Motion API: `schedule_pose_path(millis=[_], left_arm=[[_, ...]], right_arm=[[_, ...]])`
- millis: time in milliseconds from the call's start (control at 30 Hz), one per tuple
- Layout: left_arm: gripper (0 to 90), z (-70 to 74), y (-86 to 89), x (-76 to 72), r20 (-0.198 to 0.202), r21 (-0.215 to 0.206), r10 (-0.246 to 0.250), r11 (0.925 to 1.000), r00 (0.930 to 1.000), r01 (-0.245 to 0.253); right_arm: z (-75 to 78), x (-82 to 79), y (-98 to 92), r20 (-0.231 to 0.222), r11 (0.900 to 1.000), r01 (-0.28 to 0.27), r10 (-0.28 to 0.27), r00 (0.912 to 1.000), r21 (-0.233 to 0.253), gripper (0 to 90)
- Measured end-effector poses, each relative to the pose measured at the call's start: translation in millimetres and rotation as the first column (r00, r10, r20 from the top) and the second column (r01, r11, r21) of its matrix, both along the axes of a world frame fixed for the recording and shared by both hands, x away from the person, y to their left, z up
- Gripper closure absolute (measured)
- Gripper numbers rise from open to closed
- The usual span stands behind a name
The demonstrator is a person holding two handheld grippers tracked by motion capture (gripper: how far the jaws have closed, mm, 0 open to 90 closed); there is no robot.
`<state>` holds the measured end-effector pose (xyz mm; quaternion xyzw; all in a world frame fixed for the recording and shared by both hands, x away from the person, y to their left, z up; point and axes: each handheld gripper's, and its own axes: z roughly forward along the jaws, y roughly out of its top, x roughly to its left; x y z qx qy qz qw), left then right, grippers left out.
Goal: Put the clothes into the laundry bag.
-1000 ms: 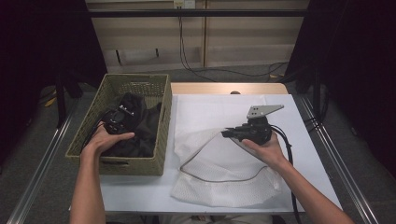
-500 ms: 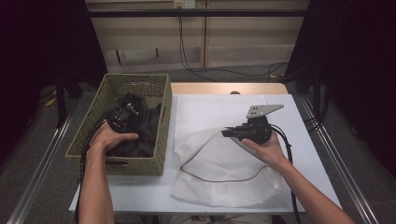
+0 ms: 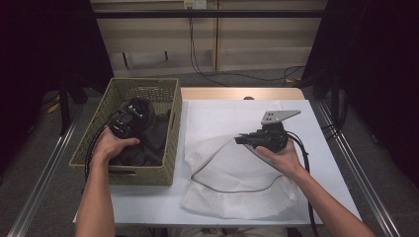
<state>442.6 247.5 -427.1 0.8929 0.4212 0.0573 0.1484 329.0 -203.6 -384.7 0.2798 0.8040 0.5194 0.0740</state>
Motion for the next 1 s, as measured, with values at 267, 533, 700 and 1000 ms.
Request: schedule_pose_path(millis=[267,533,700,1000], left_arm=[[59.5,1.2,-4.6,2.3,-0.012,0.044,0.010,0.9990,0.9999,-0.009],[63.9,12.6,7.7,-3.2,0.079,-0.076,0.086,0.9939,0.9931,-0.081],[64.4,24.2,16.0,-9.4,0.173,-0.159,0.125,0.9825,0.9770,-0.097],[64.4,41.9,23.5,-21.0,0.306,-0.268,0.174,0.9591,0.9361,-0.091]], right_arm=[[1.0,-0.8,-1.5,0.003,1.000,0.003,-0.003,1.0000,0.001,89.1],[2.6,-0.9,-5.1,0.006,1.000,0.010,-0.010,0.9999,0.011,89.1],[2.4,-0.9,-5.0,0.003,1.000,0.010,-0.010,0.9999,0.011,89.2],[1.5,-0.1,-4.6,0.001,1.000,0.015,-0.015,0.9999,0.008,89.2]])
